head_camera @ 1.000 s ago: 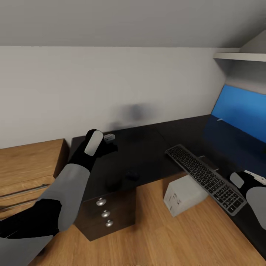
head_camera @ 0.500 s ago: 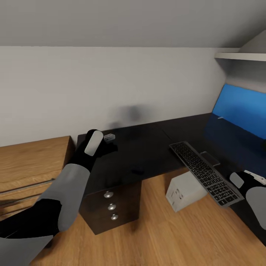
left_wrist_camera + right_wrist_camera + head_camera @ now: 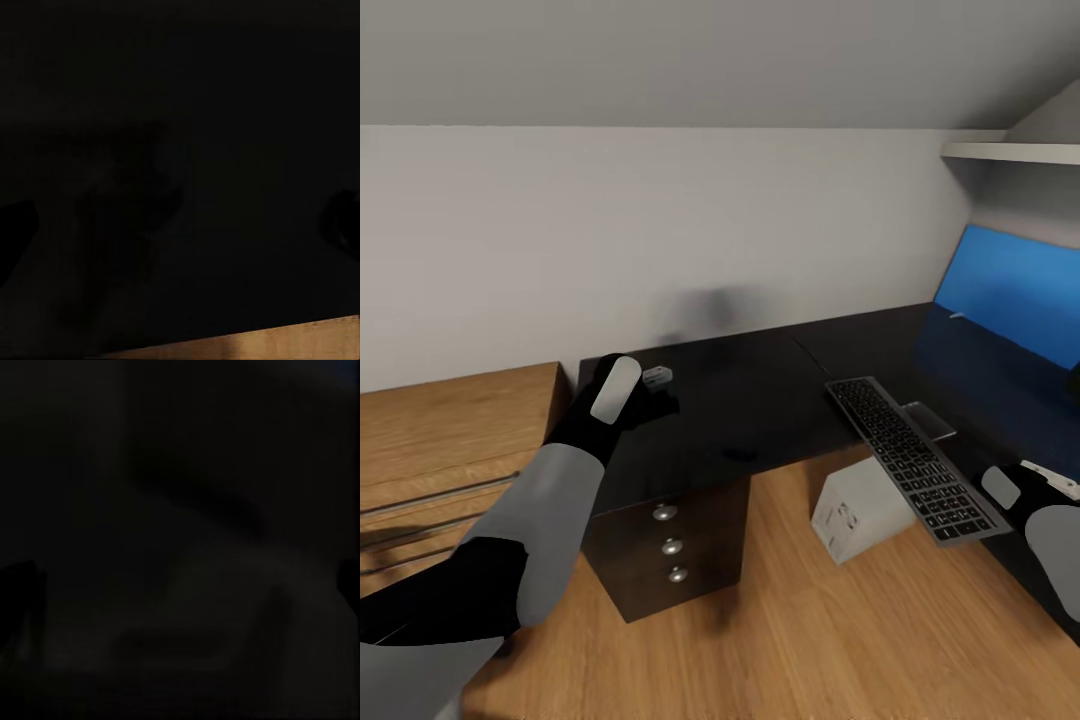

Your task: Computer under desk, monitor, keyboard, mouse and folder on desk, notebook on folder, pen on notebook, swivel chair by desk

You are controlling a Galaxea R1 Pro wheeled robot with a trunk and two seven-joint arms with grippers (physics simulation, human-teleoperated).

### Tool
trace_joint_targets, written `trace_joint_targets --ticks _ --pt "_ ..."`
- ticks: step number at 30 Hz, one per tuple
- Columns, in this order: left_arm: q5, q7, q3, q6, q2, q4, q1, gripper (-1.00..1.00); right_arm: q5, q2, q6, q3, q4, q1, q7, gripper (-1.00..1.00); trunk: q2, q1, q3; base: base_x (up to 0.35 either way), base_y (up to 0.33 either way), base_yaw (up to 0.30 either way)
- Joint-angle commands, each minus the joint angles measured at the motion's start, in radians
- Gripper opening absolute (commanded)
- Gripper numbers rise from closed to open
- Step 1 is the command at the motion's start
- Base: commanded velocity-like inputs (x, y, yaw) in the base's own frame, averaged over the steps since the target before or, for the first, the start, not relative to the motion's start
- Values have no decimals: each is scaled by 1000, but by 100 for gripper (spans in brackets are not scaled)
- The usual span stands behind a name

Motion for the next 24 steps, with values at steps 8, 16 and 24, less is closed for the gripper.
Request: trace_joint_targets --ticks 8,16,24 --pt "10 9 -1 1 0 0 -1 100 -15 0 12 2 45 0 -4 100 0 0 -1 -77 29 0" --pt "9 9 -1 1 0 0 -1 100 -15 0 12 2 45 0 -2 100 0 0 -1 -96 35 0" --pt "9 9 -1 1 0 0 -1 100 -15 0 12 2 45 0 -1 100 0 0 -1 -3 1 12"
